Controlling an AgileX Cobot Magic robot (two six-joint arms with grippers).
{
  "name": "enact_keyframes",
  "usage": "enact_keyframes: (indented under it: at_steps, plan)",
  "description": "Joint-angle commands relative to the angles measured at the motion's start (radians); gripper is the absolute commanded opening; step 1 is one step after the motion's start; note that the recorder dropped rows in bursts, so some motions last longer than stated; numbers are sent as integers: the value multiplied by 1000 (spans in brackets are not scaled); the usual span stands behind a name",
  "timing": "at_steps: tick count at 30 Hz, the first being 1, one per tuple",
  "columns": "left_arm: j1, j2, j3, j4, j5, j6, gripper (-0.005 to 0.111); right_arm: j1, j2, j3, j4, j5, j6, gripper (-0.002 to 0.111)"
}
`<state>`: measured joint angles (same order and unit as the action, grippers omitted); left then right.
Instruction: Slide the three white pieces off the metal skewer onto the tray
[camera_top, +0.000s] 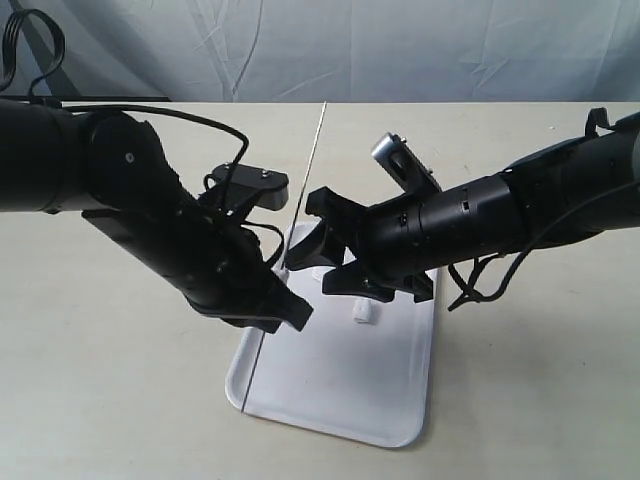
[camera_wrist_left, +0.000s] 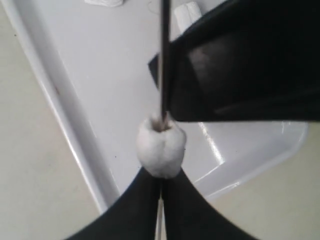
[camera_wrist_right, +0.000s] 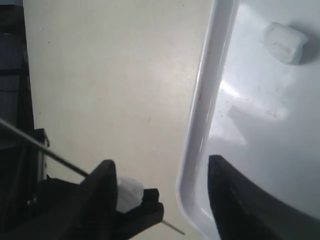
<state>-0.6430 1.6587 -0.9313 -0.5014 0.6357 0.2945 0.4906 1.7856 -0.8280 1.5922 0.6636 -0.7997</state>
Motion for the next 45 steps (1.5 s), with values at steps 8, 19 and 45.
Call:
enact_keyframes:
  at_steps: [8,19,45]
  plan:
    - [35,-7,-7,5,42,5,0,1,-8,-5,-76,18,-13,53]
    - [35,-7,-7,-10,62,37,0,1,-8,-5,-18,109,-73,53]
    - [35,-7,-36,-122,131,121,0,91,-8,-5,50,22,-139,45]
